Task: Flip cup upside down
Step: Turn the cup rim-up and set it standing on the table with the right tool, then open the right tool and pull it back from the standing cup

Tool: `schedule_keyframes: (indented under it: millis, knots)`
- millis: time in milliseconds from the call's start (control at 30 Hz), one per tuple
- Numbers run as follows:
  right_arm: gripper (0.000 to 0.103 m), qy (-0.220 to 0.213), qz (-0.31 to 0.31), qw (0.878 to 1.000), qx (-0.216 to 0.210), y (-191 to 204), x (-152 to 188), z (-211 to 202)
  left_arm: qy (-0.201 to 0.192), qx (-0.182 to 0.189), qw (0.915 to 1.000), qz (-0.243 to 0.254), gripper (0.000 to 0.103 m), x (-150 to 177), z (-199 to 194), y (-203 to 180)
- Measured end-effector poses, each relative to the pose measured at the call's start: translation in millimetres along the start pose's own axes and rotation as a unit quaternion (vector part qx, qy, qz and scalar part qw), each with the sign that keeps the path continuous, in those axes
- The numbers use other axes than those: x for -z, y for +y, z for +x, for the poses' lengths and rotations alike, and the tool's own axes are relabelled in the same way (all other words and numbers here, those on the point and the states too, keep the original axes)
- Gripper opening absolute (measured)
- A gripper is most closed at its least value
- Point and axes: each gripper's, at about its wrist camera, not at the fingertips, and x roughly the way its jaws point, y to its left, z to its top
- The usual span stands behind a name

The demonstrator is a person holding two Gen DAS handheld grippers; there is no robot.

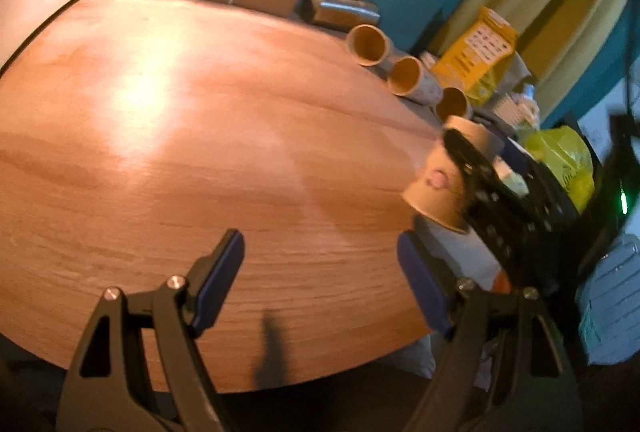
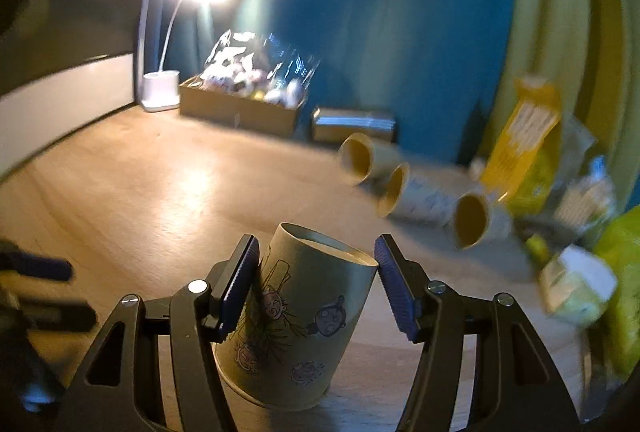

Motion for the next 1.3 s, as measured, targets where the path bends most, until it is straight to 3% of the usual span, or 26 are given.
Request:
schedule_keyframes:
  millis: [100, 433, 600, 800, 1000, 1133, 1300]
  knots:
    - [0.063, -0.036, -0.019, 0.999, 0.035, 8.1, 13.4, -6.8, 0.005, -0.005, 0.9999, -0.012, 0.080, 2.2, 5.1, 6.7]
    - [0.064, -0.080, -0.034, 0.991, 0.106, 11.2, 57.9, -25.5, -0.001, -0.022, 0.9997, 0.008, 0.080, 7.3, 13.4, -6.2]
    - [0.065, -0.096, -0.035, 0.988, 0.119, 17.1, 72.3, -30.7, -0.004, -0.035, 0.9992, 0.018, 0.080, 6.7, 14.5, -9.8]
    - [0.065, -0.076, -0.012, 0.993, 0.090, 5.7, 68.4, -27.9, -0.008, -0.043, 0.9986, 0.031, 0.080, 5.5, 14.3, -16.5]
    - [0.076, -0.026, 0.041, 0.998, 0.043, -14.2, 52.0, -30.5, -0.030, -0.047, 0.9967, 0.058, 0.080, 3.8, 6.6, -30.5]
    - [0.076, 0.008, 0.102, 0.995, -0.001, -29.5, 36.6, -42.7, -0.055, -0.051, 0.9935, 0.086, 0.080, 4.7, -6.0, -43.2]
    - [0.077, 0.025, 0.140, 0.990, -0.010, -41.1, 23.6, -65.0, -0.089, -0.040, 0.9896, 0.106, 0.080, 8.5, -27.5, -56.9]
